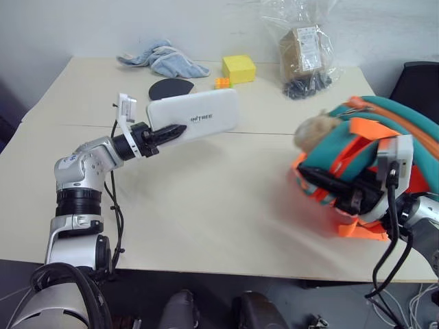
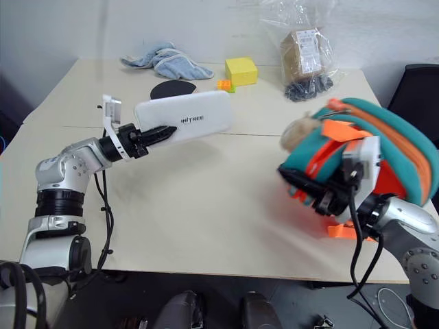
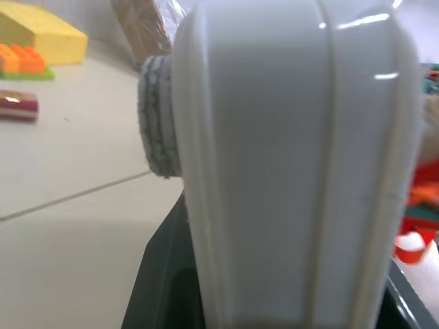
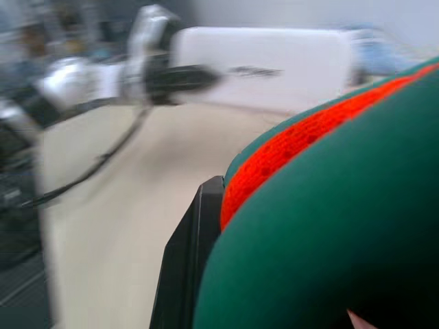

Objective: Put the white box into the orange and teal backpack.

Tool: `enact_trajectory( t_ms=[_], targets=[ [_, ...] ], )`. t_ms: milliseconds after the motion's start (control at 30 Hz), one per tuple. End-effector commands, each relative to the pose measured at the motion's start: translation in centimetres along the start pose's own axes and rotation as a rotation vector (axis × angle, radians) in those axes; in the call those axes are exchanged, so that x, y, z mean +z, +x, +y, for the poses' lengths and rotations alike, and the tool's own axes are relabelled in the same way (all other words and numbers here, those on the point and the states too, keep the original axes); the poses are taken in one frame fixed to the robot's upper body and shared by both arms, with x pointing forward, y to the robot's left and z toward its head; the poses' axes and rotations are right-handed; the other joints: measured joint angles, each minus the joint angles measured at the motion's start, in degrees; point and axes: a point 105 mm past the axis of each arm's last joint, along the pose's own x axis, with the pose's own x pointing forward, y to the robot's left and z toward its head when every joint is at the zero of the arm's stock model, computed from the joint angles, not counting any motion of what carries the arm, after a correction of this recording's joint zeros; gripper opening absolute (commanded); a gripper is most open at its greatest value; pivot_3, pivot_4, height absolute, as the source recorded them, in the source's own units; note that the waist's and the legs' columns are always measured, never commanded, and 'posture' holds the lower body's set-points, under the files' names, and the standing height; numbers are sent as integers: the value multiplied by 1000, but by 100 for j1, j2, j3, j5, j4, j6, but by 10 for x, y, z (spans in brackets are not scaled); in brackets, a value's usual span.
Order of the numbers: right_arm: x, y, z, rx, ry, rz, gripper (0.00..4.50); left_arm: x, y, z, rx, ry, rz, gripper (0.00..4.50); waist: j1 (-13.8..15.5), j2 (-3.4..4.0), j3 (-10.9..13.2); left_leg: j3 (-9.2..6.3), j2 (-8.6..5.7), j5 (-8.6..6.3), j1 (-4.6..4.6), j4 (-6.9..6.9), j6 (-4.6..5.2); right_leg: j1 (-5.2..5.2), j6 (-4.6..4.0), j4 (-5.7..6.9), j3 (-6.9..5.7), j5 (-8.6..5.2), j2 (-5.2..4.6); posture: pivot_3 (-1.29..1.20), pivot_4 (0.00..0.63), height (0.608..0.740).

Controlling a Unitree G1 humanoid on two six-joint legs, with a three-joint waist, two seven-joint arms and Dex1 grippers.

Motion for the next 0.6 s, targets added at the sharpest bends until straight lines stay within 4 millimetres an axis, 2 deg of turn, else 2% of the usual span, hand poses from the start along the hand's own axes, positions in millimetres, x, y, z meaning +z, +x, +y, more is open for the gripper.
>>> enact_trajectory(
  t_ms=[33,133,200,400,467,600],
  targets=[
    [7,8,44,258,-45,71,27,33,-4,-14,-80,87,-66,1316,-2,0,3,0,0,-1,0,0,1,1,0,0,-1,0,0,0,150,740],
    [7,1,56,358,-32,155,27,56,-12,-37,-231,78,-117,1316,-3,-19,19,0,-2,-3,-4,4,6,0,0,-4,-1,0,-5,0,150,740],
    [8,-6,53,359,-3,174,27,71,-19,-57,-355,68,-142,1316,2,-43,36,-2,-1,-3,-4,4,6,1,0,-3,-4,0,-6,0,150,740],
    [2,-13,41,300,40,195,27,86,-32,-92,-563,101,-116,1316,2,-46,38,-8,-6,-5,-5,10,9,9,0,-13,-10,0,-14,0,150,740],
    [2,-14,40,297,47,190,27,82,-30,-93,-559,169,-66,1316,2,-46,38,-9,-6,-5,-4,11,9,9,0,-11,-10,0,-12,0,150,740],
    [6,-17,43,313,65,179,27,79,-16,-81,-507,251,-33,1316,14,-46,38,-10,-6,-5,-4,15,9,11,0,-11,-11,0,-11,0,150,740]
  ],
)
